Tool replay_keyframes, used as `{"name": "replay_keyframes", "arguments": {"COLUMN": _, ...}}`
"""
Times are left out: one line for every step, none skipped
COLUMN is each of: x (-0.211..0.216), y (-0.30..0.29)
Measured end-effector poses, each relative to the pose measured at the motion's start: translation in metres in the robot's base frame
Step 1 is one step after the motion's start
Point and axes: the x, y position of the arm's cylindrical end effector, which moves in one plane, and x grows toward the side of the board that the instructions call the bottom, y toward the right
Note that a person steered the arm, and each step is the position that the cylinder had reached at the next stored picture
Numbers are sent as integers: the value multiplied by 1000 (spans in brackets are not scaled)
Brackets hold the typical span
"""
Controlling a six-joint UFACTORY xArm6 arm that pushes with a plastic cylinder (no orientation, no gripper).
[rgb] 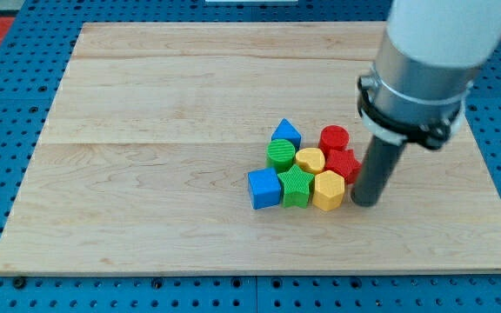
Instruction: Slide the red blocks above the blue triangle
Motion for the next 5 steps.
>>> {"name": "replay_keyframes", "arguments": {"x": -37, "y": 0}}
{"name": "replay_keyframes", "arguments": {"x": -74, "y": -1}}
{"name": "replay_keyframes", "arguments": {"x": -99, "y": -29}}
{"name": "replay_keyframes", "arguments": {"x": -66, "y": 35}}
{"name": "replay_keyframes", "arguments": {"x": -63, "y": -18}}
